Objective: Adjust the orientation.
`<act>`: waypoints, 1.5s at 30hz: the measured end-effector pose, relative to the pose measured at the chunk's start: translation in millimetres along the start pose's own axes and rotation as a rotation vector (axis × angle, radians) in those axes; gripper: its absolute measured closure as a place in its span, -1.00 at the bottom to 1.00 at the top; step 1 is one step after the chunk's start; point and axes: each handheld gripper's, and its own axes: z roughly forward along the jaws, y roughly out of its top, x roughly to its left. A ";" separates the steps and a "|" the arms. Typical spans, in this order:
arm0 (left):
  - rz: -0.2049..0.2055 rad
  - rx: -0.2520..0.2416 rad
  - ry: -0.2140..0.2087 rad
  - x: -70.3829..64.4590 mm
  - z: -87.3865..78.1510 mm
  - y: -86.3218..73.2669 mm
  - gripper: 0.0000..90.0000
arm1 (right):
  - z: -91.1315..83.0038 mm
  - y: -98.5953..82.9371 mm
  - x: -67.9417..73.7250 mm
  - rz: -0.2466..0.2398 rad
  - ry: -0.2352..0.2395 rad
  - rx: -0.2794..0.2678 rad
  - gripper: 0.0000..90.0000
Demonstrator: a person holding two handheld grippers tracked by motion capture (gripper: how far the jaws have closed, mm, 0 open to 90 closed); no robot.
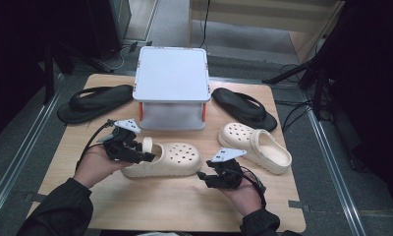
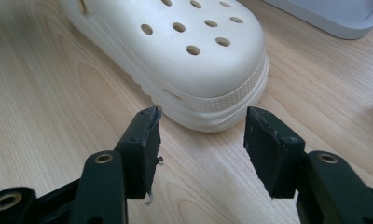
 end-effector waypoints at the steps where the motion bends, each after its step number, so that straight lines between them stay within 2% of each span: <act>1: 0.000 0.004 -0.002 1.5 -1.4 -0.5 0.21 | 0.0 0.0 0.0 0.000 0.000 0.000 0.04; 6: -0.010 -0.005 -0.012 4.4 -7.7 -3.7 0.23 | 0.7 0.0 0.3 -0.004 0.000 0.002 0.04; 11: -0.002 -0.016 -0.002 0.7 -11.2 -2.0 0.24 | 0.8 0.2 0.8 -0.005 -0.002 0.002 0.04; 15: 0.008 -0.036 -0.015 -0.2 -19.7 -1.7 0.45 | 0.3 0.1 1.0 -0.004 -0.001 0.001 0.03; 16: 0.018 -0.041 -0.017 -0.7 -21.9 -1.9 0.45 | 0.4 0.2 0.9 -0.003 -0.001 0.001 0.04; 18: 0.019 -0.050 -0.020 -2.0 -23.6 -2.0 0.67 | 0.8 0.3 0.8 -0.005 -0.001 0.002 0.04; 19: 0.029 -0.052 -0.012 -2.3 -24.0 -2.0 0.67 | 0.9 0.3 1.1 -0.004 0.000 0.002 0.04; 21: 0.036 -0.043 -0.013 -2.3 -22.1 -1.8 0.85 | 0.7 0.4 1.5 -0.006 0.001 0.001 0.05; 25: 0.058 -0.038 0.004 -6.0 -13.1 -0.3 0.98 | 0.8 0.4 1.6 -0.006 0.001 0.002 0.07; 36: 0.063 -0.013 -0.005 -6.2 15.4 5.9 0.99 | 2.5 1.7 3.0 -0.003 0.008 -0.001 0.11; 40: 0.059 -0.014 -0.002 -0.9 11.3 5.4 0.99 | 4.3 2.5 3.9 0.001 0.018 -0.010 0.19; 42: 0.046 -0.021 0.006 4.5 6.1 4.5 0.99 | 5.3 3.2 4.4 0.004 0.018 -0.019 0.24; 43: 0.036 -0.040 0.018 11.3 0.4 3.8 0.99 | 5.7 3.7 4.9 0.009 0.022 -0.022 0.27; 44: 0.036 -0.040 0.018 11.3 0.4 3.8 0.99 | 5.7 3.7 4.9 0.009 0.022 -0.022 0.27; 45: 0.033 -0.044 0.026 16.8 -2.5 3.3 0.99 | 6.6 4.7 5.4 0.012 0.029 -0.030 0.37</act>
